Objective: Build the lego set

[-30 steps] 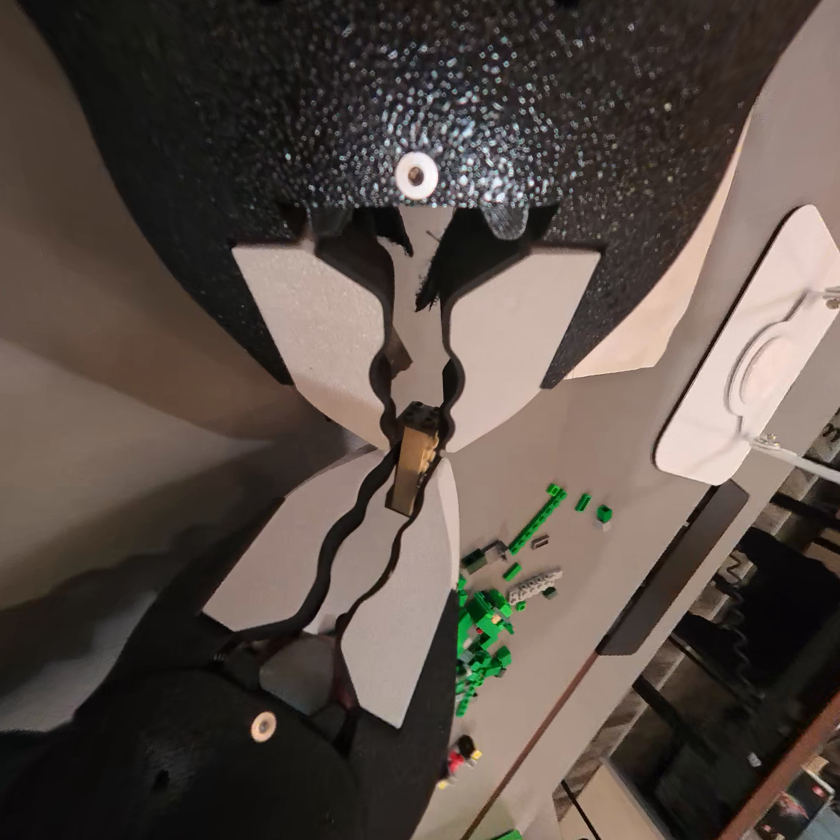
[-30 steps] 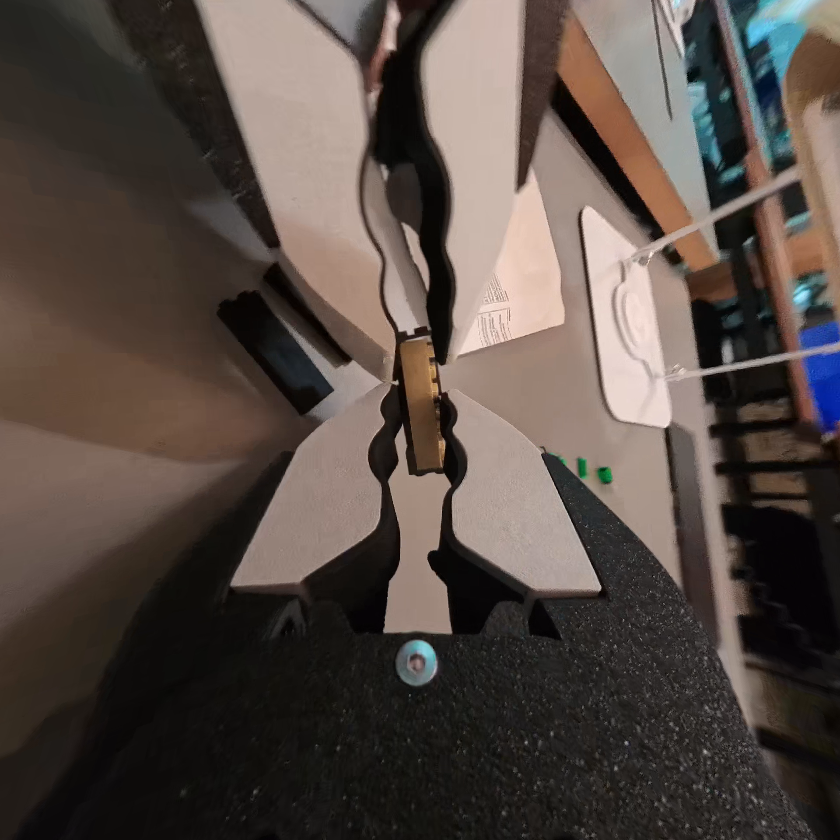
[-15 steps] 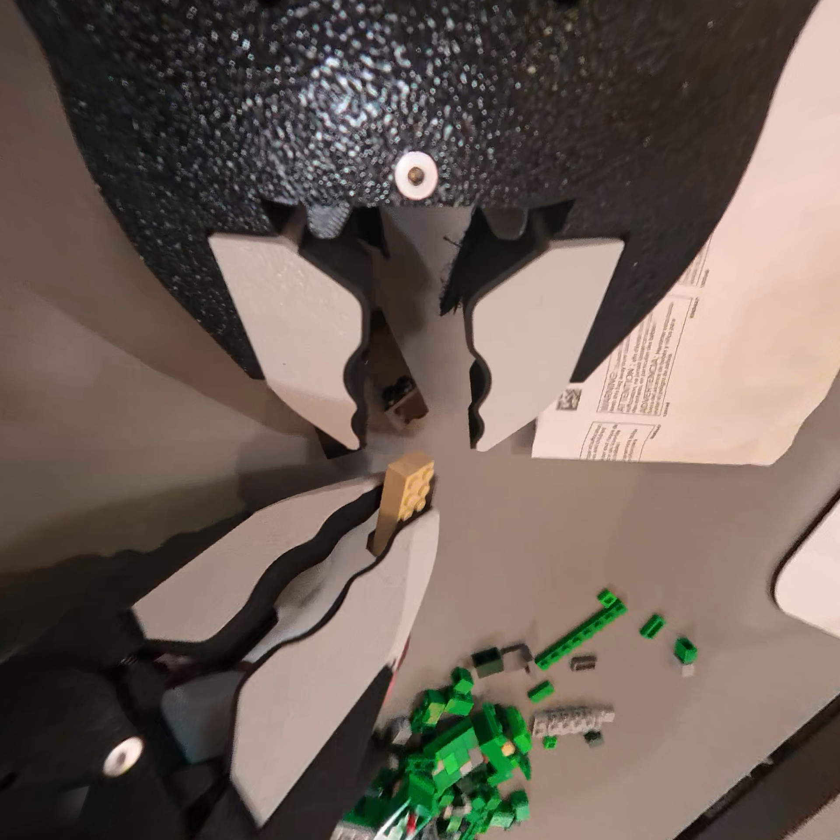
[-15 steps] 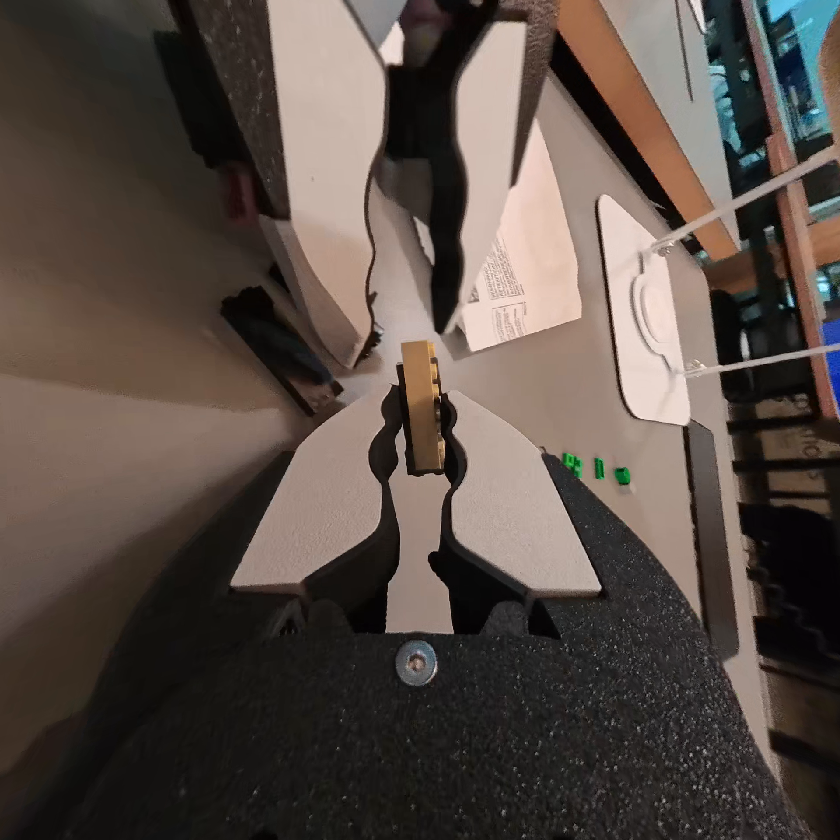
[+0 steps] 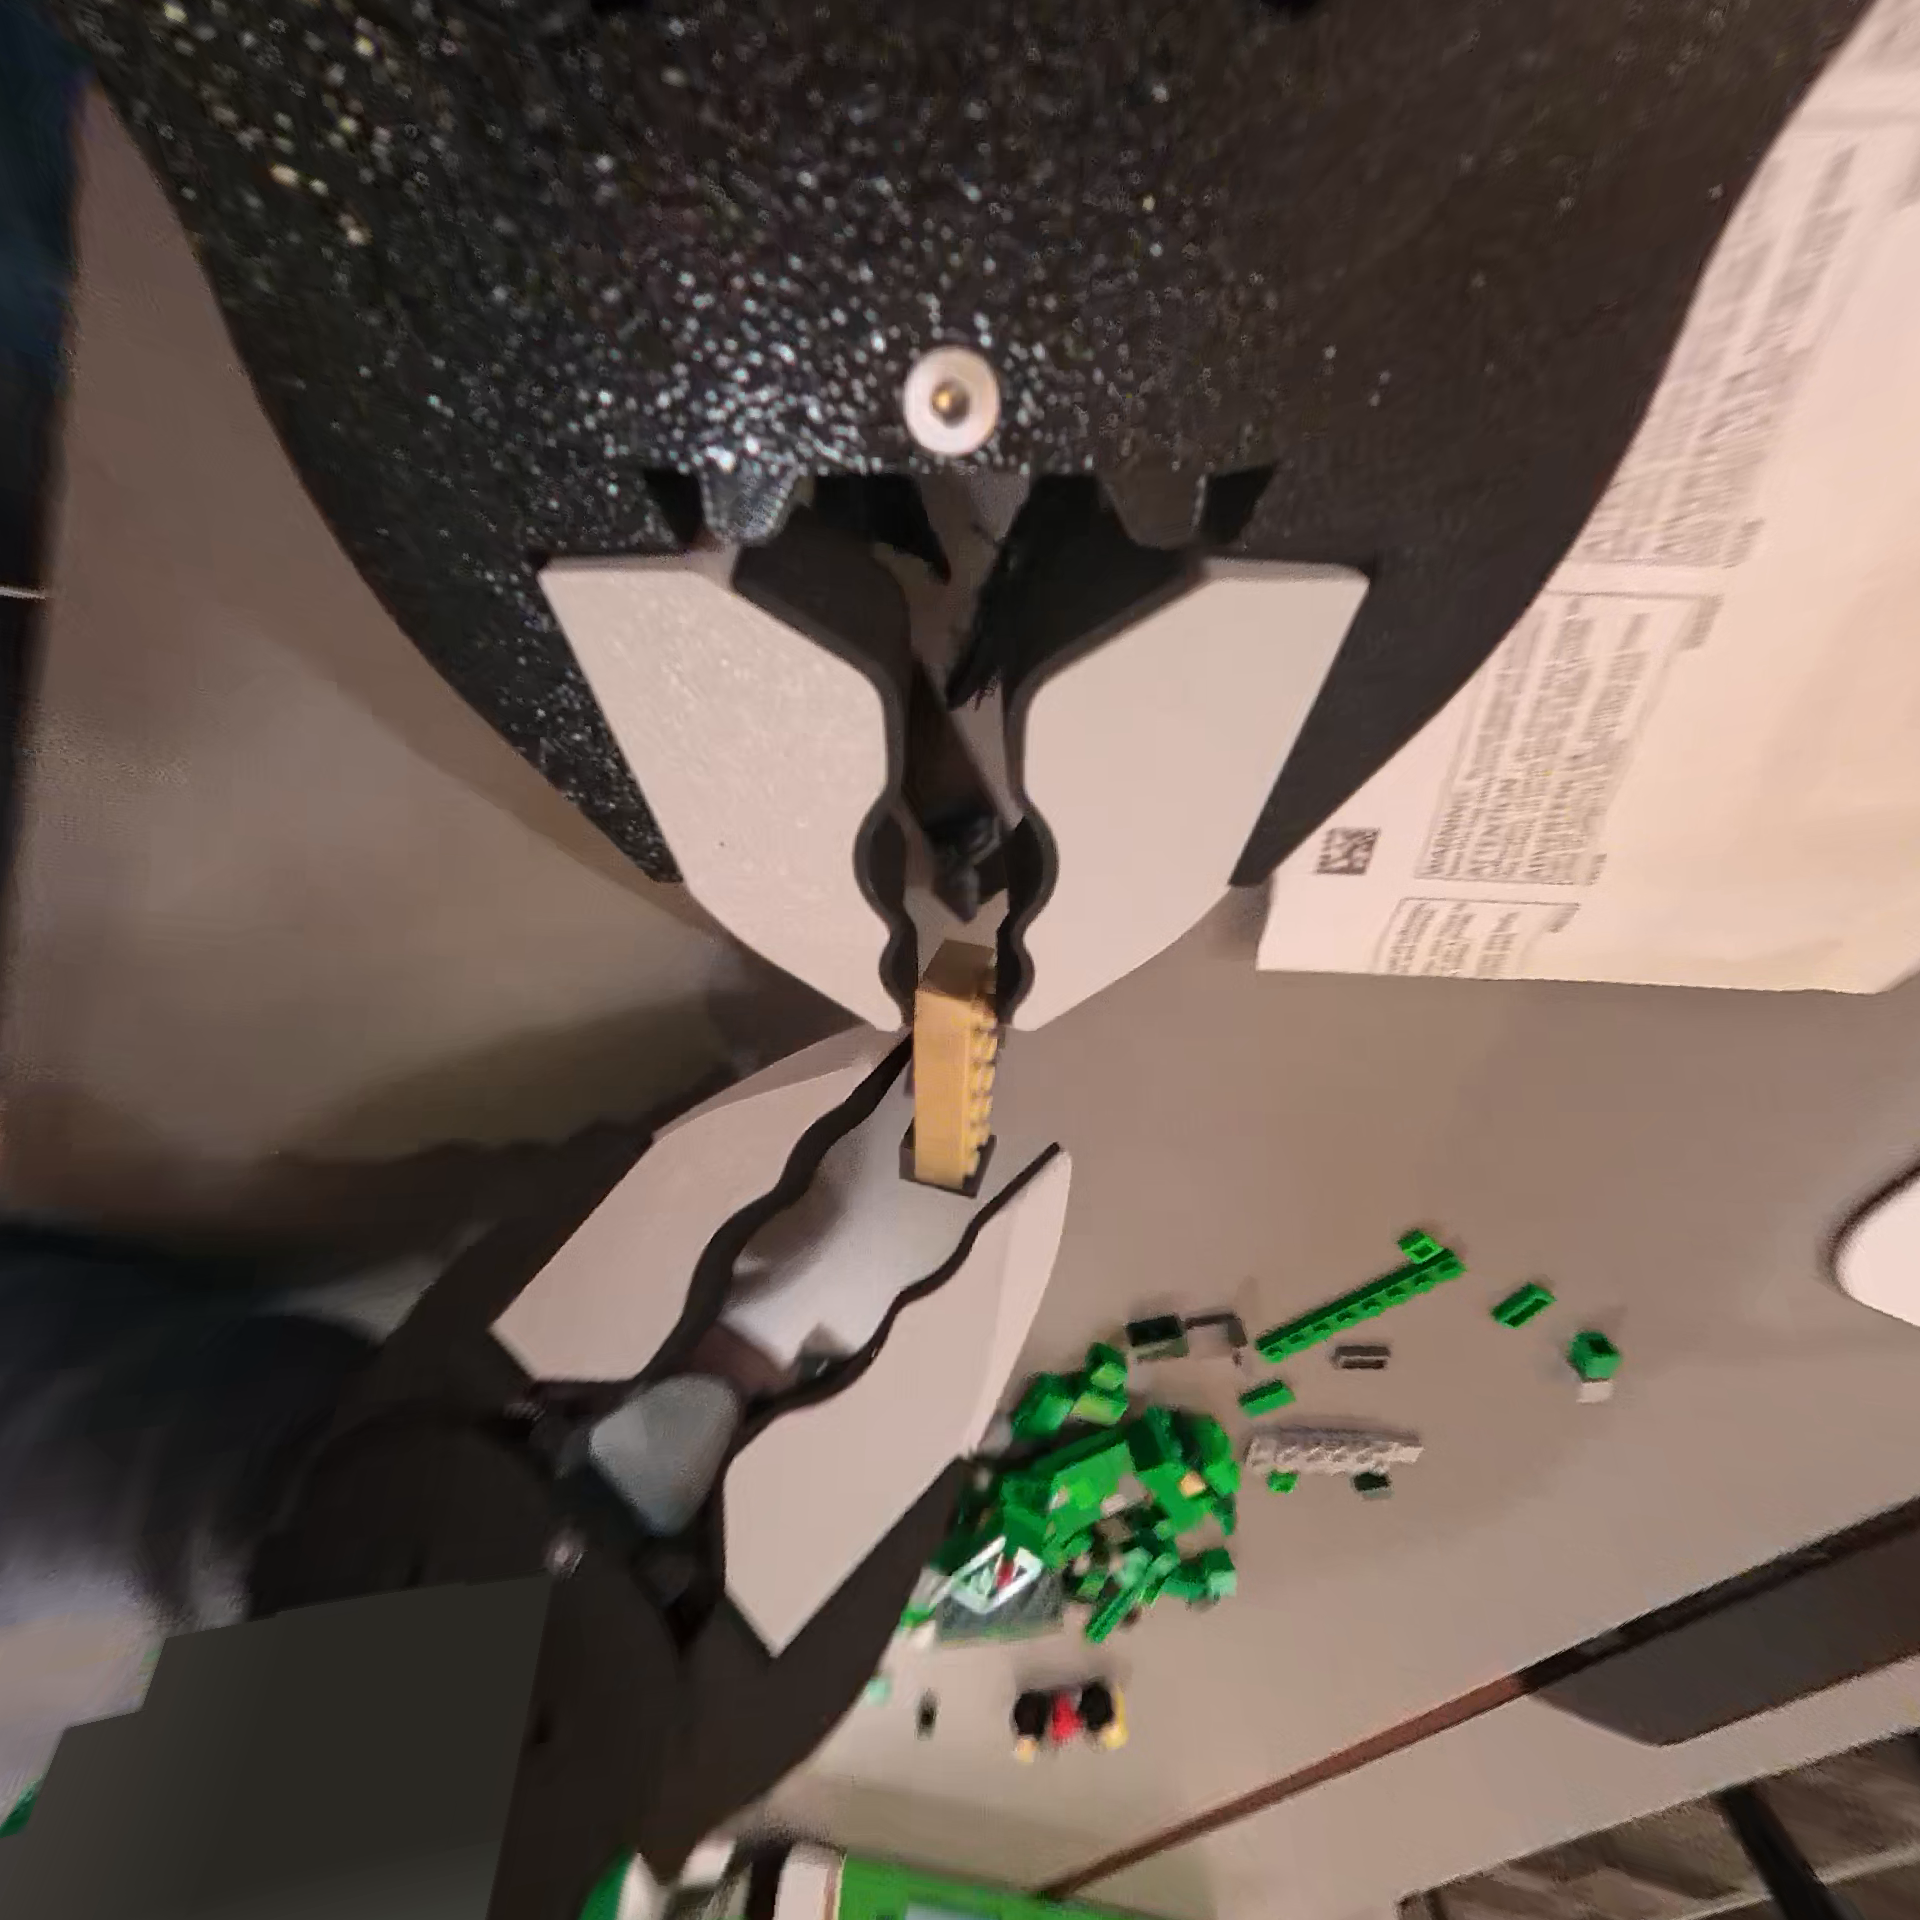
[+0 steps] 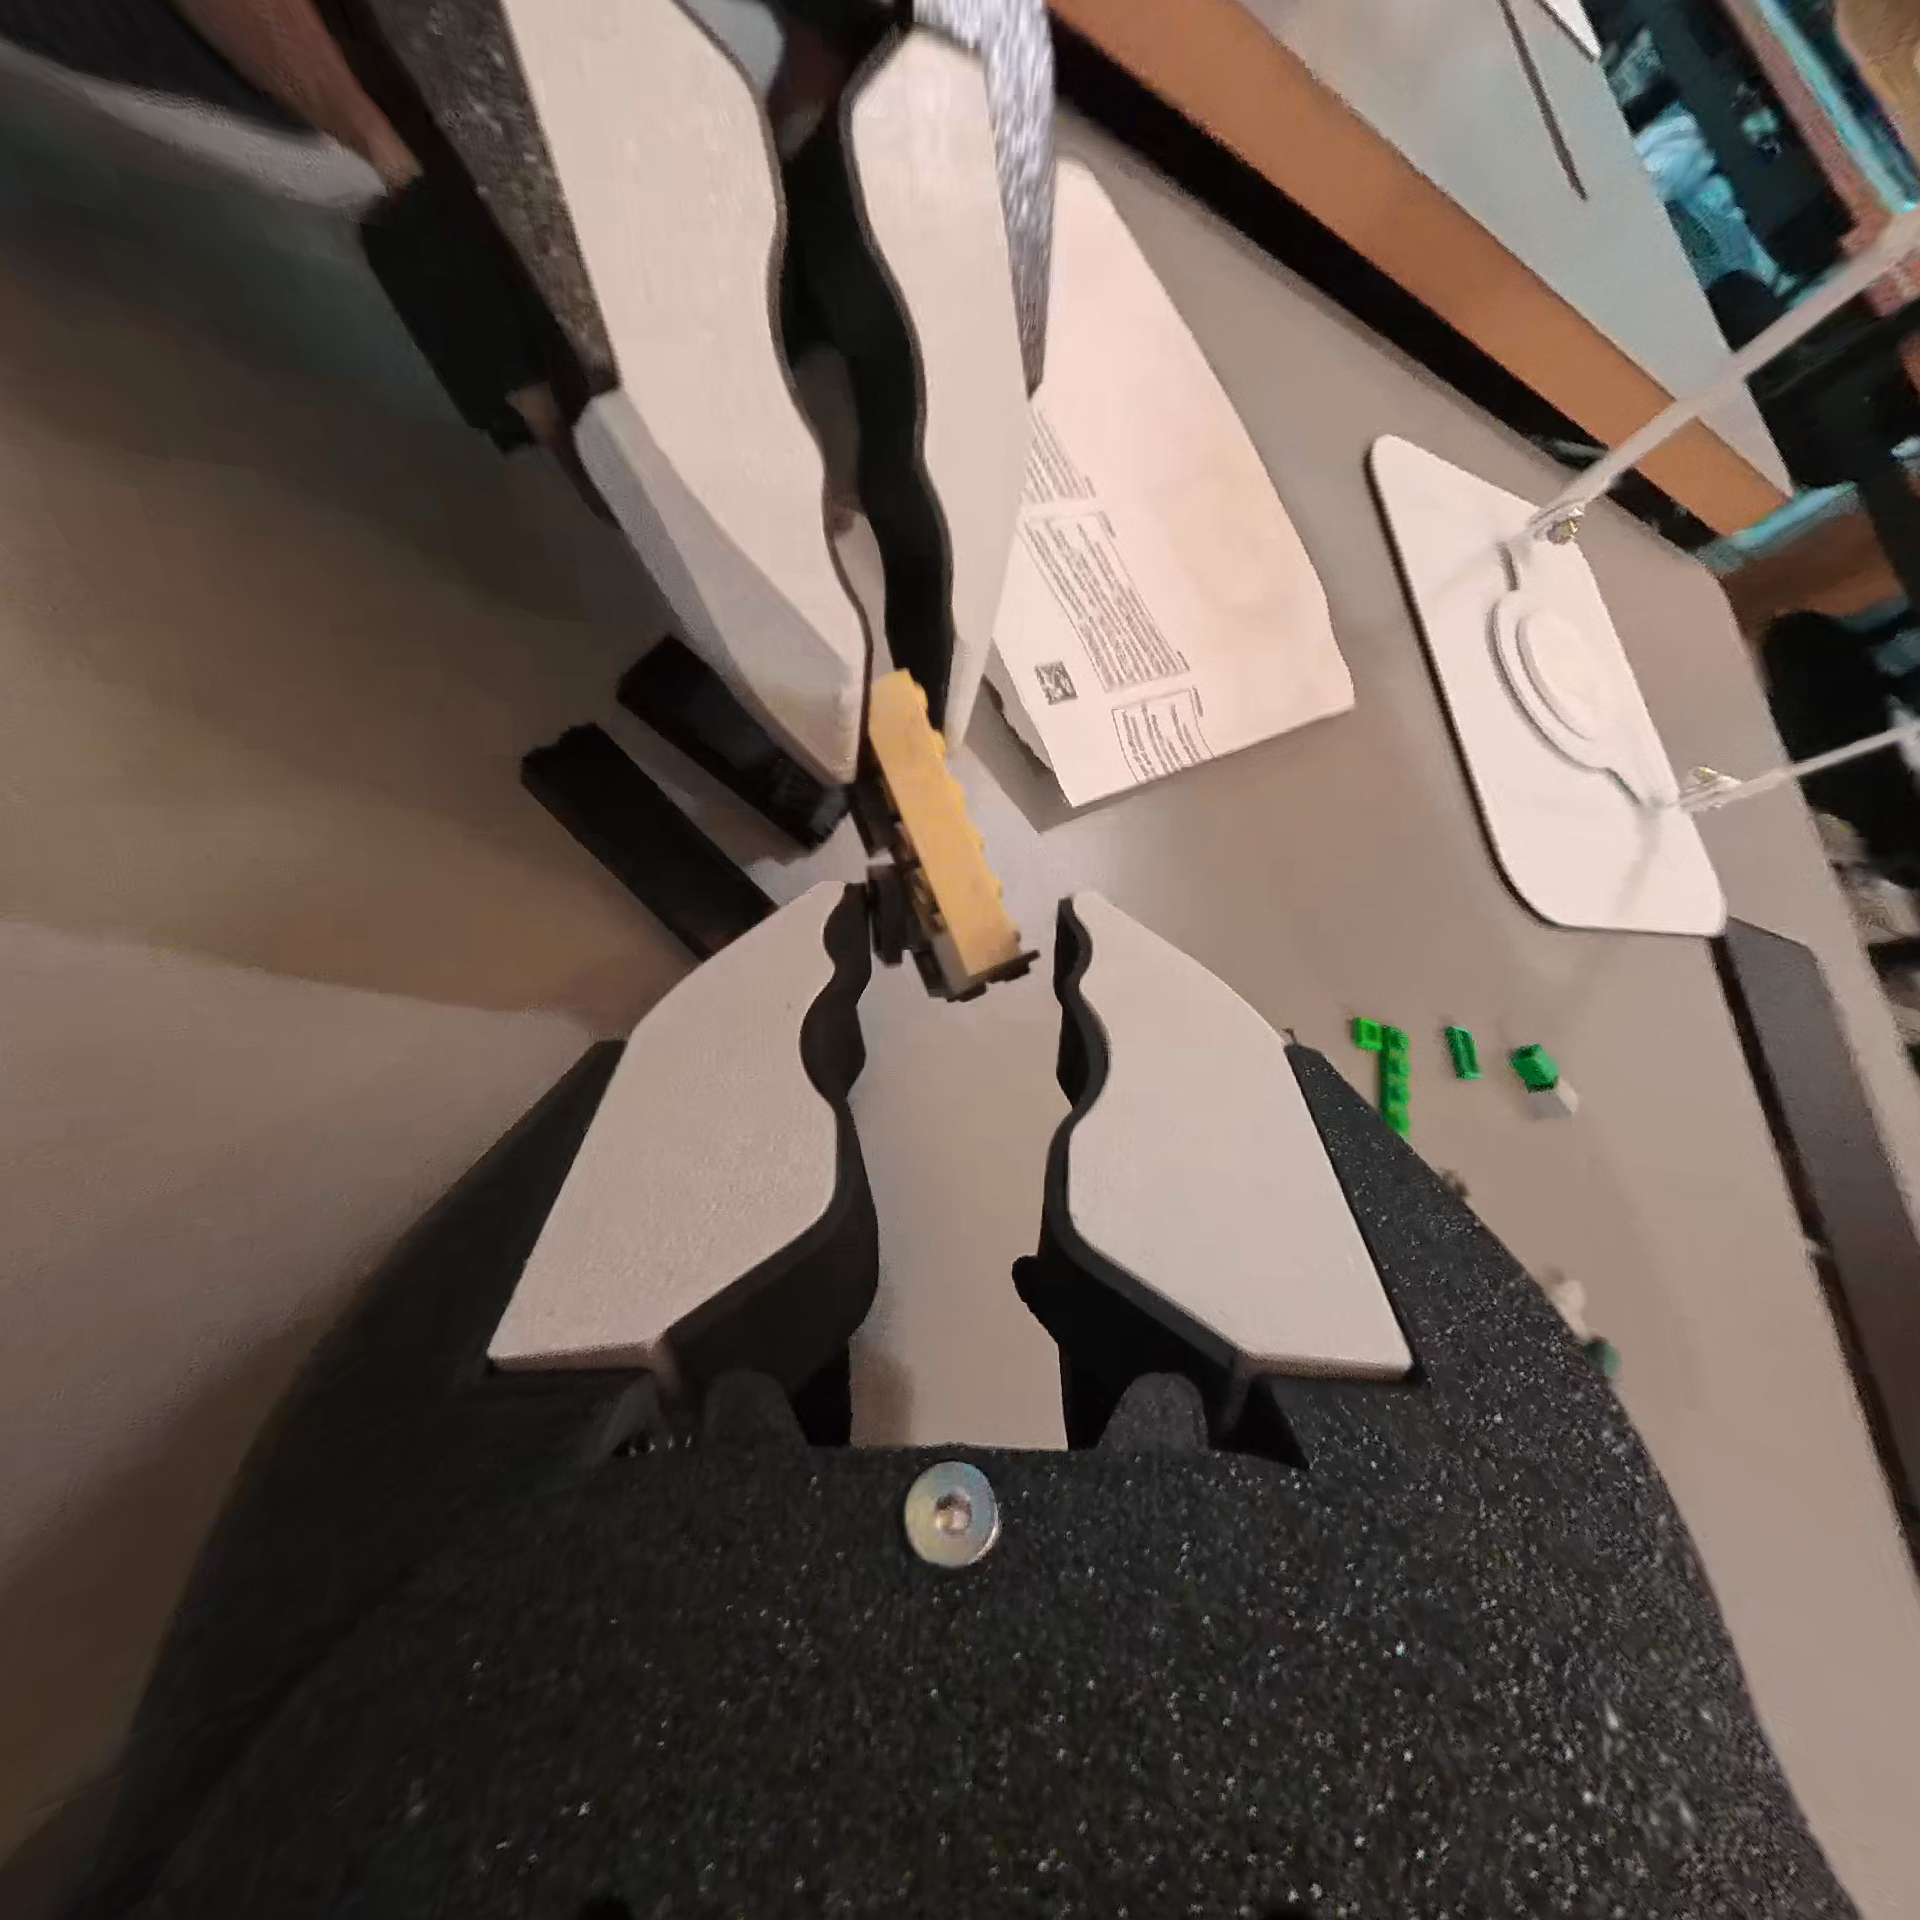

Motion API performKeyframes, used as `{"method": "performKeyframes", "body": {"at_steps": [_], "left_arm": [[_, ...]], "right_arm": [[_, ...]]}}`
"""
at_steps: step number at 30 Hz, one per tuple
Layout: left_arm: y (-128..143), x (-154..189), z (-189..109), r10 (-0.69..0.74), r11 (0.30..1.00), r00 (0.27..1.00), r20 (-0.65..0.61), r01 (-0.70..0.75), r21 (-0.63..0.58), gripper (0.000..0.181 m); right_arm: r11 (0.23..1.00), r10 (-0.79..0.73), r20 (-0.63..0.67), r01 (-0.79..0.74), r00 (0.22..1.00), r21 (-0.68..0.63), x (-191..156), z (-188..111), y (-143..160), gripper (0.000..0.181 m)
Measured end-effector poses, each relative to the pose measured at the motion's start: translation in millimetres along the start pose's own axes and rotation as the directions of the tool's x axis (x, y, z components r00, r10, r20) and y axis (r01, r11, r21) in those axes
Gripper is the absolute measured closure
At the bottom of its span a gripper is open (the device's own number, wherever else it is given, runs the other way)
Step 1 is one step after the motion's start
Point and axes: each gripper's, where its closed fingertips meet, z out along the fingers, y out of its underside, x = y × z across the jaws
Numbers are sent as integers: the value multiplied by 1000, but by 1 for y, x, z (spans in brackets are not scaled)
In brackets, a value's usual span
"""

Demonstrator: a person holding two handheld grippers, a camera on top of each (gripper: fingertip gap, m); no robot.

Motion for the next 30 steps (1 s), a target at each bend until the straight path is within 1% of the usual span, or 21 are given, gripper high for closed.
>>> {"method": "performKeyframes", "body": {"at_steps": [1, 4, 6, 11, 13, 16, 18, 21, 23, 27, 28, 30], "left_arm": [[-4, 3, -3, -55, 997, 997, -55, 58, 46, 167], [-12, 9, -13, -171, 972, 965, -201, 198, 126, 167], [-15, 10, -16, -200, 959, 948, -247, 241, 151, 167], [-11, 10, -12, -210, 959, 946, -248, 249, 137, 167], [-10, 6, -11, -223, 958, 950, -218, 255, 133, 167], [0, -5, -7, -241, 967, 964, -114, 249, 60, 168], [5, -11, -8, -254, 967, 965, -60, 255, 24, 167], [6, -16, -11, -284, 959, 959, -28, 284, 9, 167], [7, -19, -14, -319, 948, 948, -26, 319, 8, 168], [5, -19, -17, -405, 911, 910, -83, 410, 40, 167], [6, -19, -16, -413, 907, 906, -92, 418, 43, 167], [5, -18, -15, -420, 902, 900, -115, 428, 51, 167]], "right_arm": [[998, 36, 31, -37, 999, 48, -1, -3, -5, 148], [968, 142, 134, -165, 981, 186, -2, -15, -21, 156], [948, 185, 192, -226, 964, 223, -3, -20, -24, 160], [945, 210, 205, -252, 956, 210, -3, -17, -18, 160], [940, 264, 187, -296, 946, 171, 0, -12, -15, 161], [946, 307, 96, -315, 947, 77, 3, 2, -6, 161], [953, 302, 44, -303, 952, 21, 3, 8, -1, 162], [969, 241, 17, -240, 970, -55, 0, 11, 7, 161], [976, 199, 38, -194, 979, -97, -5, 11, 11, 159], [976, 174, 97, -158, 980, -147, -16, 13, 15, 149], [975, 179, 99, -164, 979, -147, -17, 14, 15, 143], [974, 209, 105, -197, 972, -113, -15, 12, 11, 138]]}}
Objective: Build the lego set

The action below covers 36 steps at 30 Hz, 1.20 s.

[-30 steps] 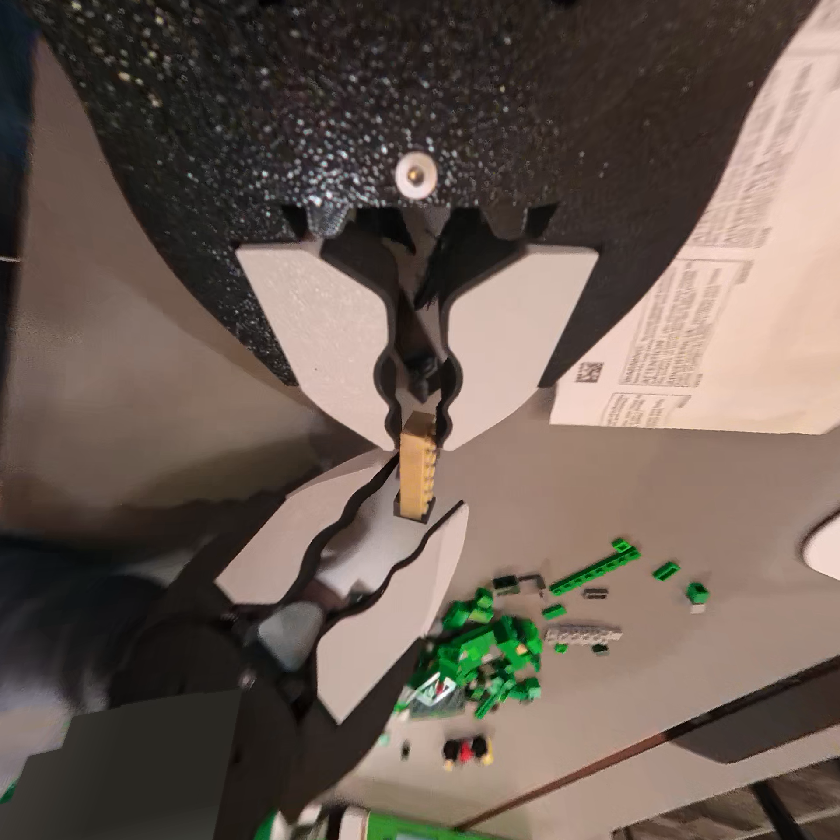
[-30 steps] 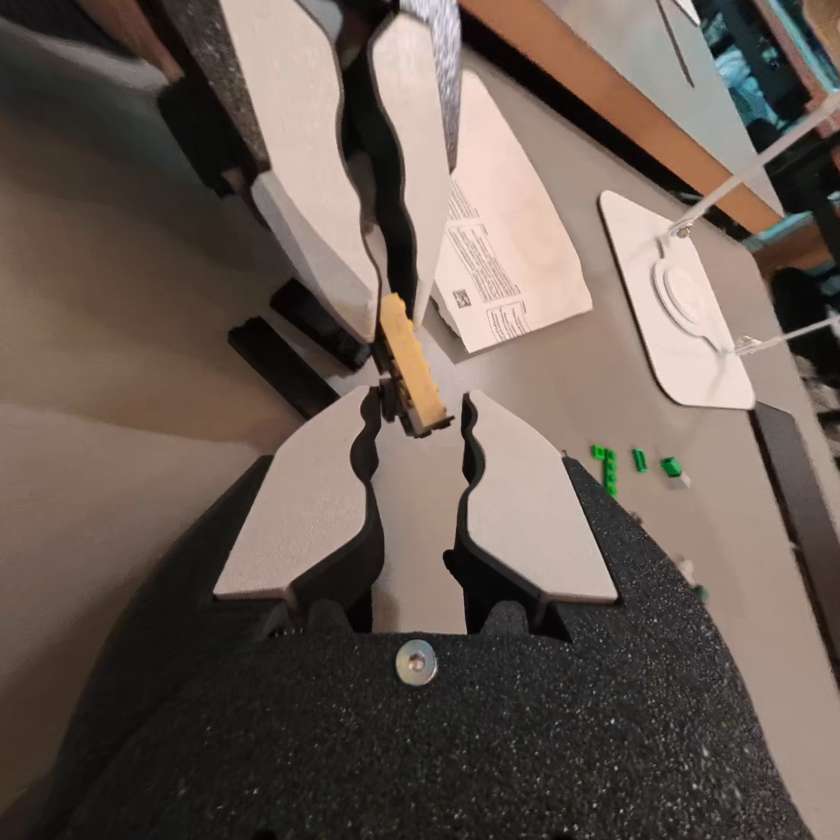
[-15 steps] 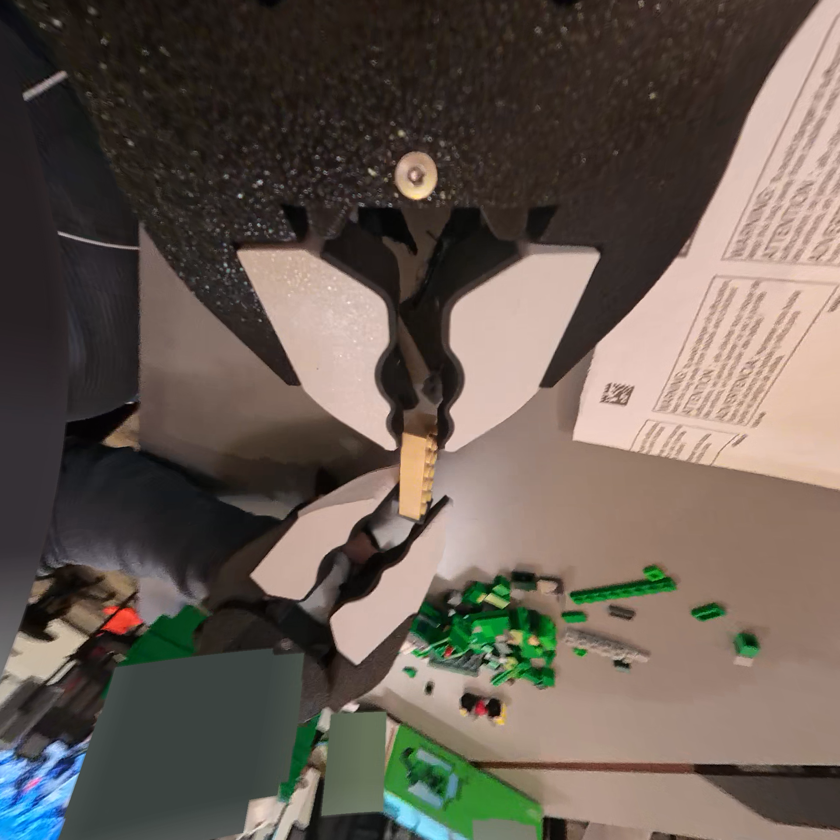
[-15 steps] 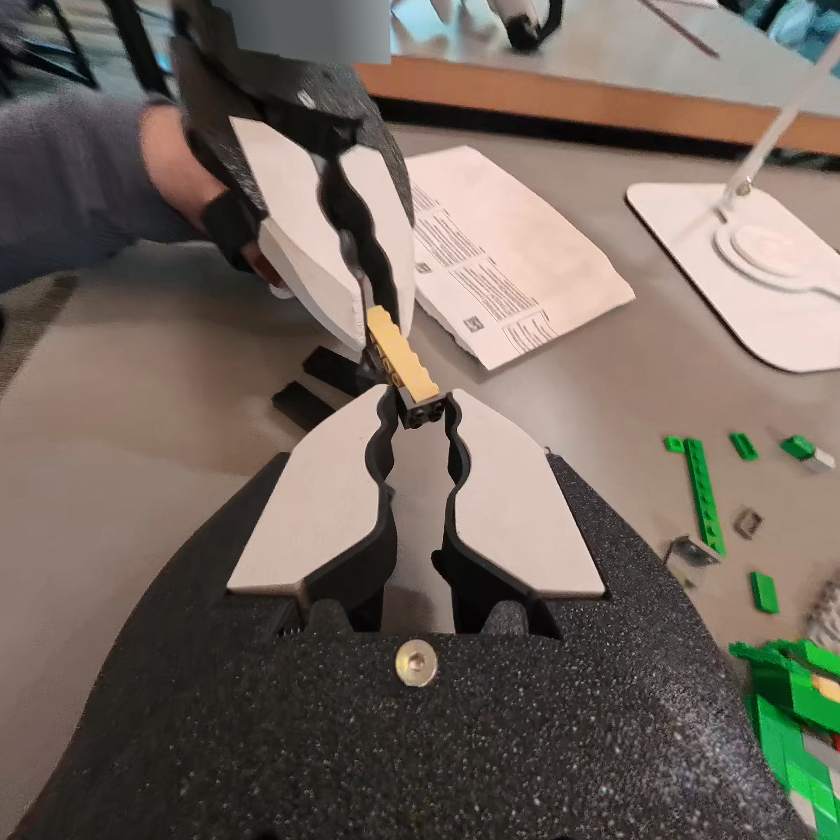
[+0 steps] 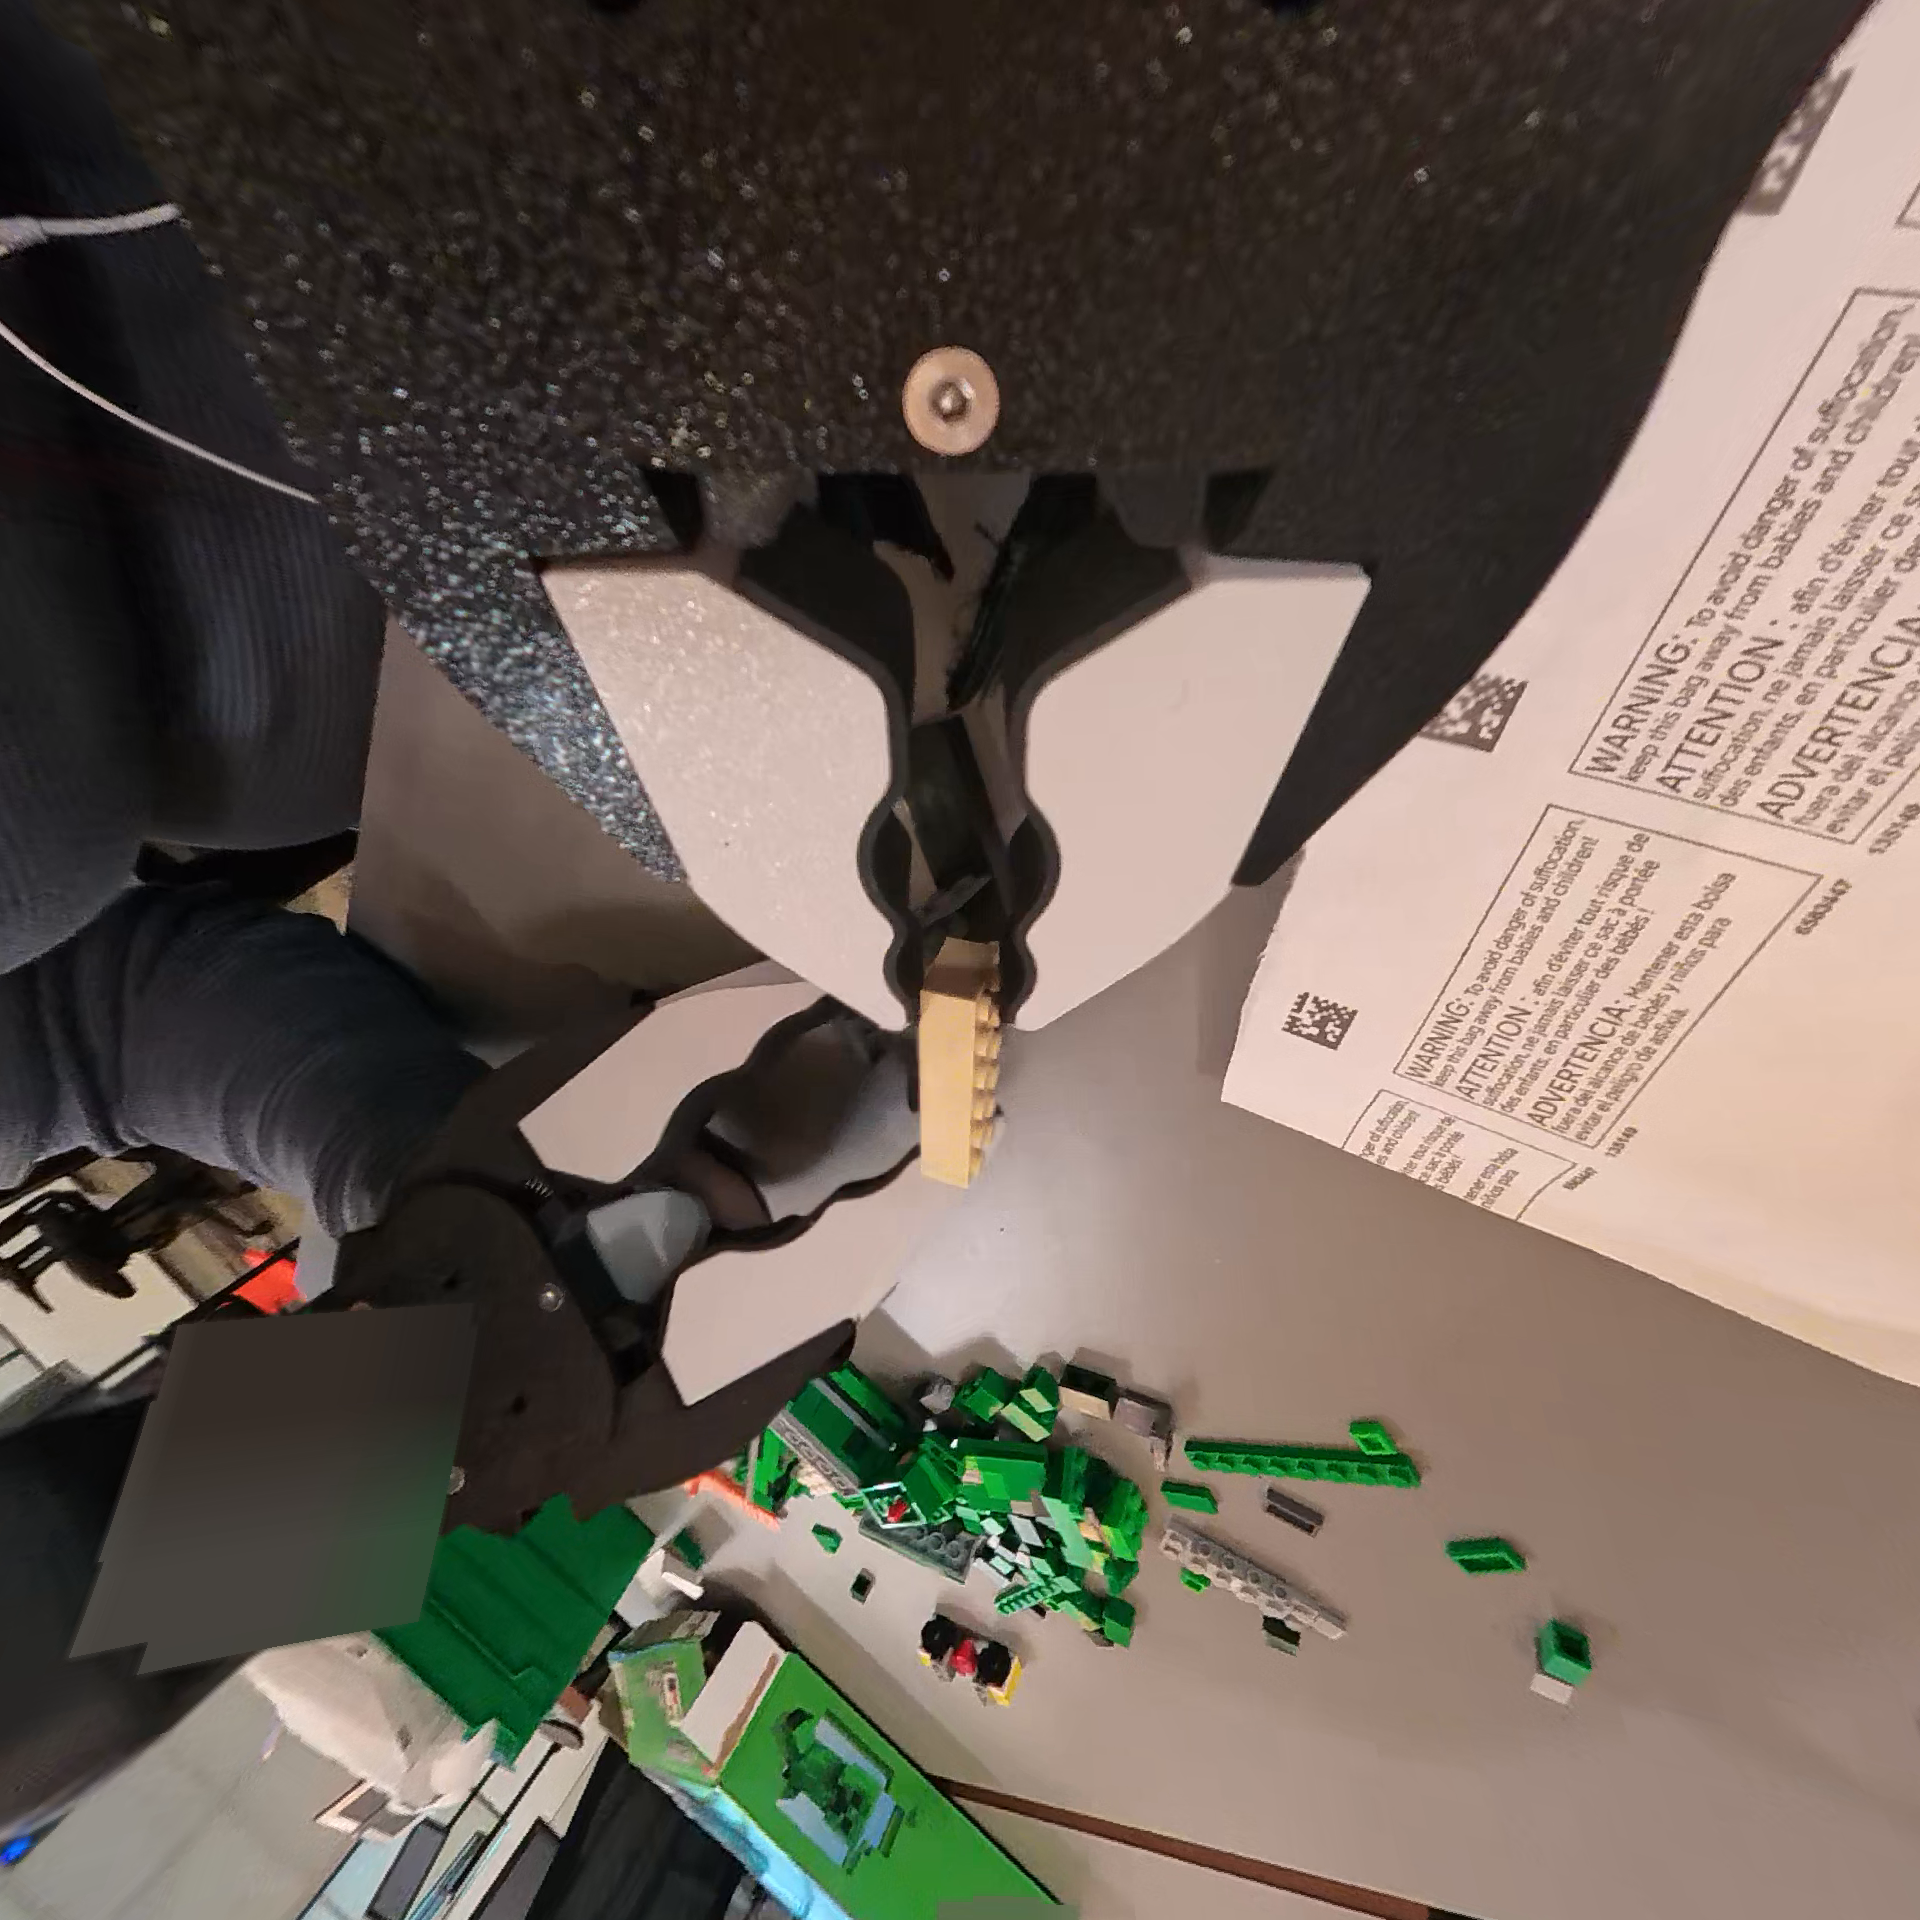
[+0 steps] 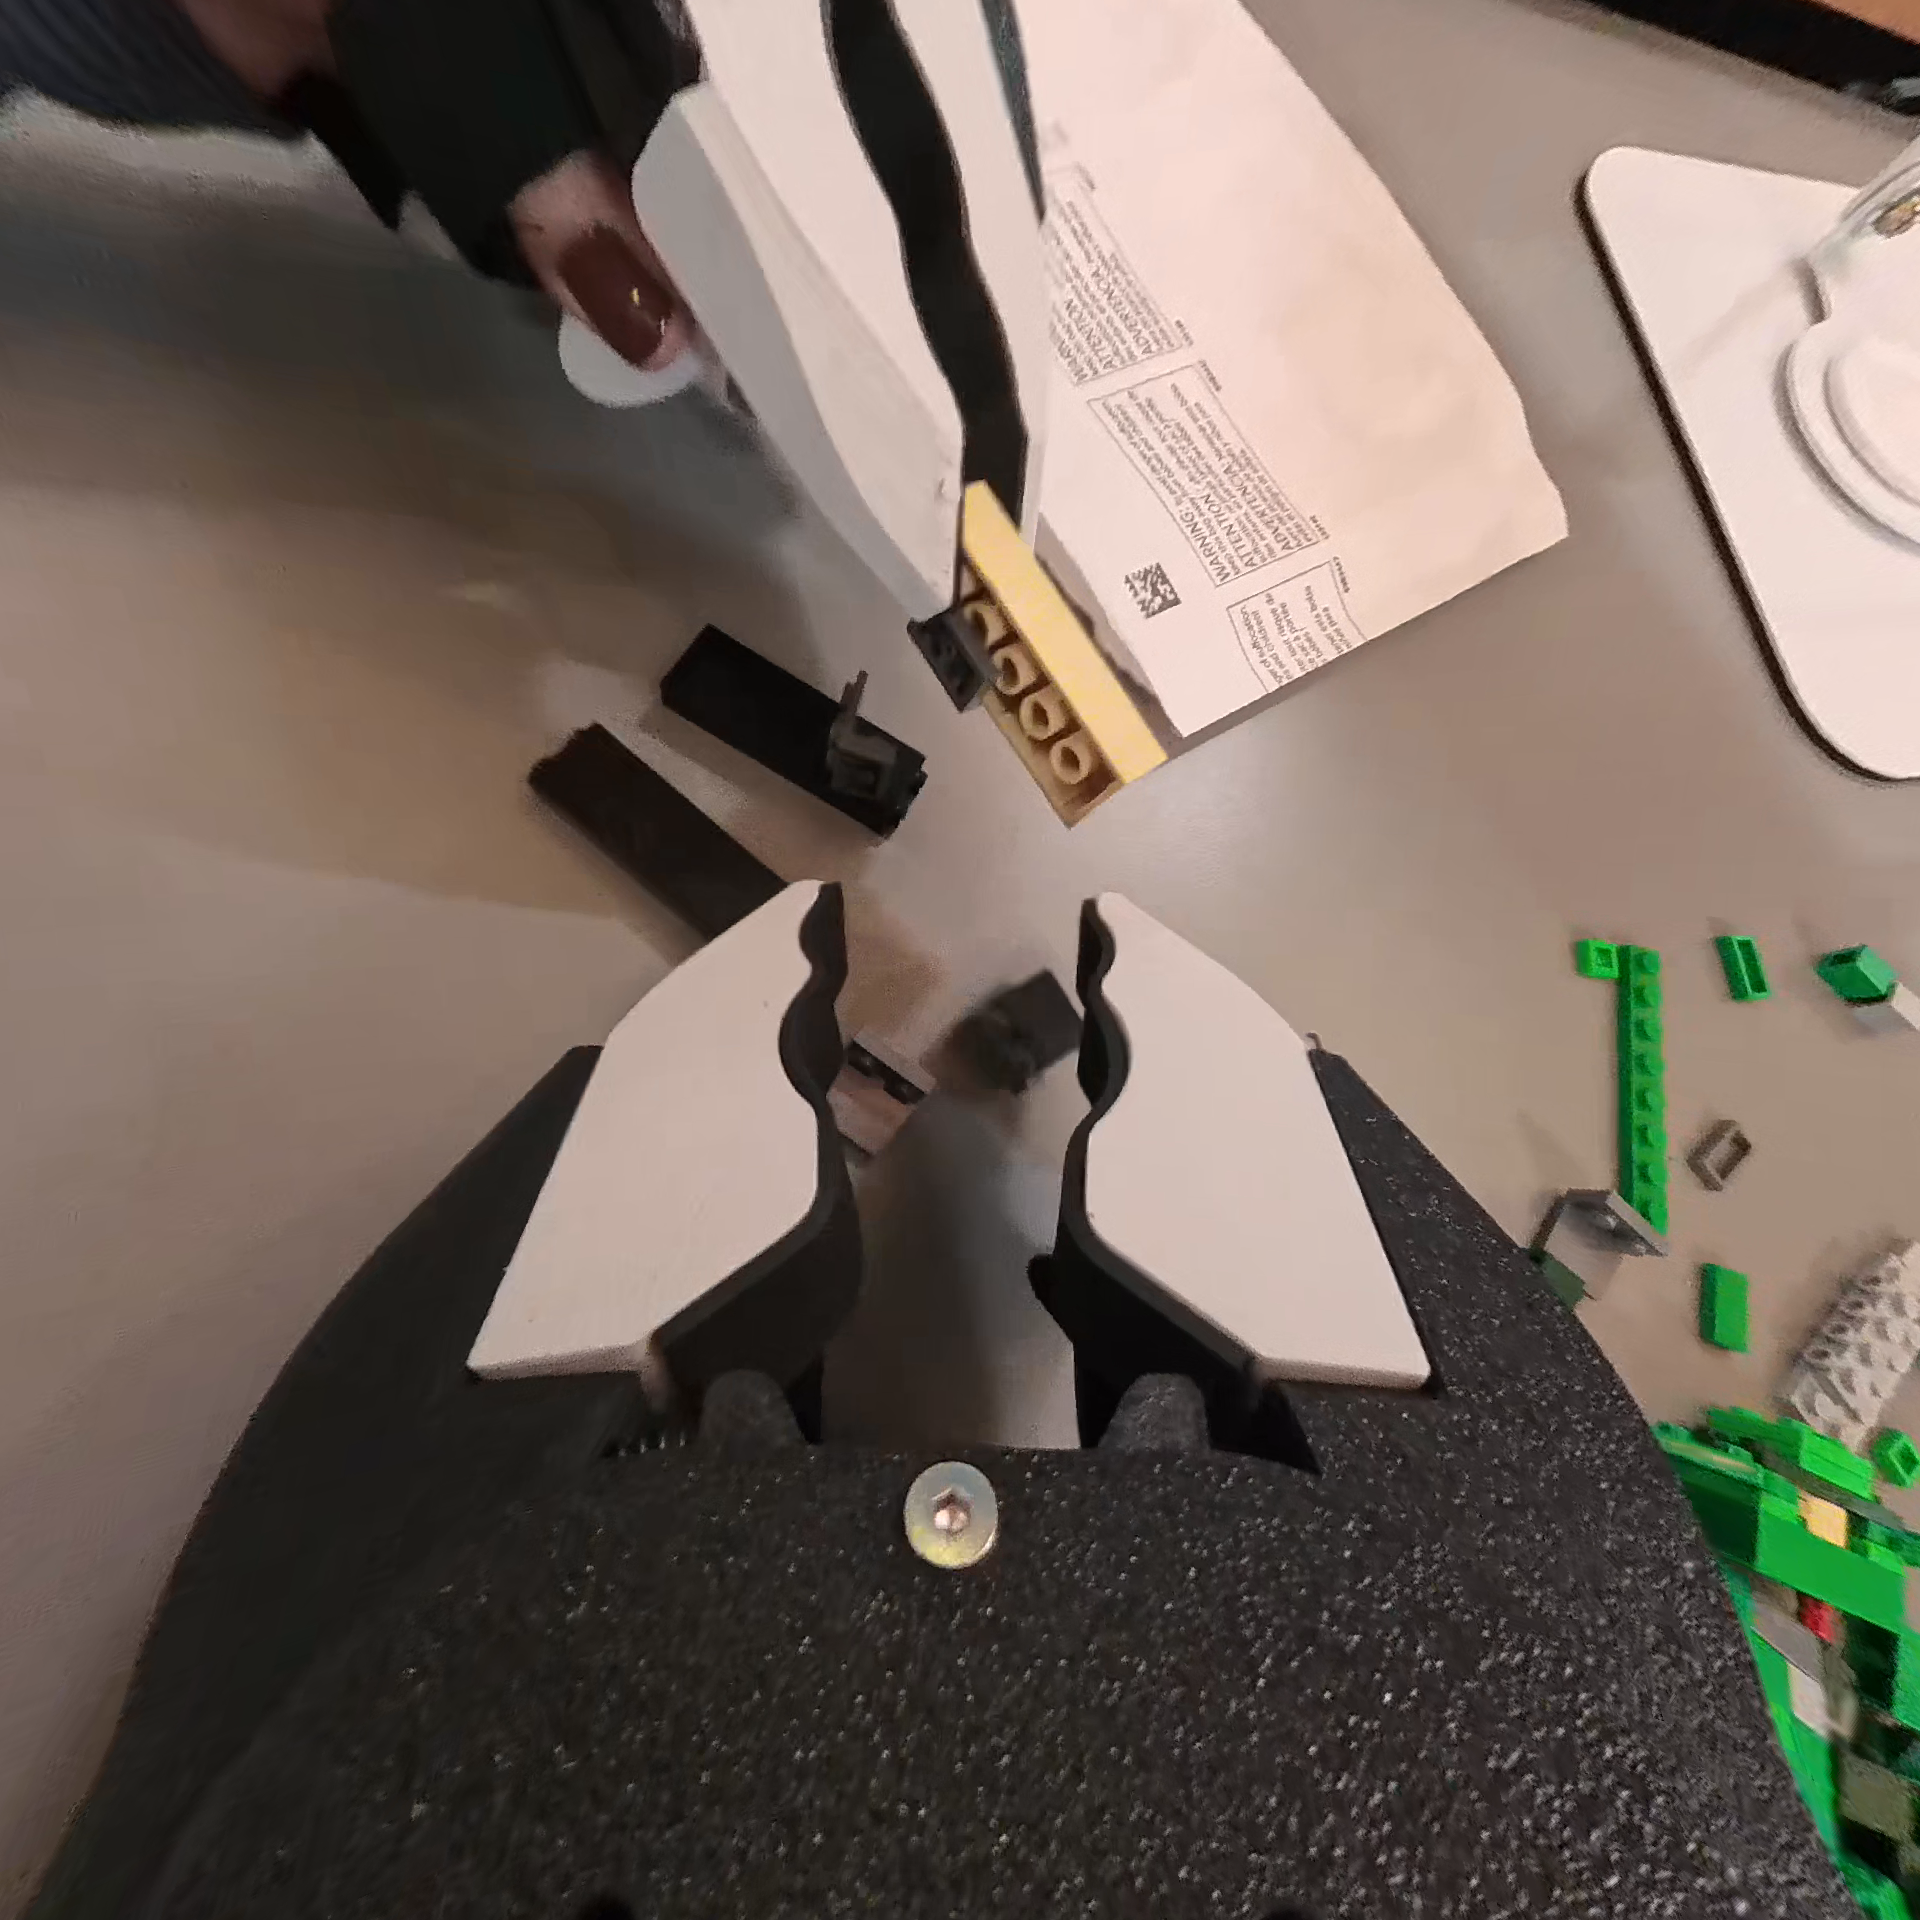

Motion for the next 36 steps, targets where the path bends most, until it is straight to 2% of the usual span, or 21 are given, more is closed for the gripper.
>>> {"method": "performKeyframes", "body": {"at_steps": [5, 9, 12, 14, 17, 20, 24, 29, 31, 36], "left_arm": [[6, 14, 1, 123, 991, 990, -70, -126, -35, 168], [9, 31, 3, 211, 975, 966, -149, -218, -33, 168], [-1, 28, 3, 210, 978, 972, -108, -209, 24, 166], [-17, 19, 1, 169, 981, 985, -30, -166, 98, 163], [-26, 12, 2, 32, 990, 999, -16, -30, 136, 147], [-31, 16, 7, -68, 979, 993, -95, 85, 184, 143], [-45, 31, 4, -119, 940, 956, -267, 194, 279, 159], [-49, 35, 3, -74, 932, 960, -269, 162, 323, 161], [-46, 35, 3, -57, 940, 965, -256, 138, 312, 167], [-43, 31, 4, -47, 951, 977, -210, 108, 289, 167]], "right_arm": [[980, 57, 73, -69, 996, 188, 0, -16, -22, 148], [976, -7, 144, -25, 990, 217, -13, -21, -24, 163], [962, 67, 147, -103, 987, 255, -4, -26, -29, 167], [944, 105, 72, -122, 992, 307, 9, -29, -35, 169], [922, 82, -104, -36, 991, 385, 23, -35, -46, 169], [910, 34, -218, 60, 975, 410, 25, -39, -54, 169], [904, -40, -316, 169, 948, 392, 24, -41, -59, 169], [886, -4, -238, 113, 971, 450, 22, -44, -60, 169], [883, 19, -181, 68, 983, 464, 20, -45, -59, 169], [888, 98, -102, -40, 990, 458, 20, -41, -57, 169]]}}
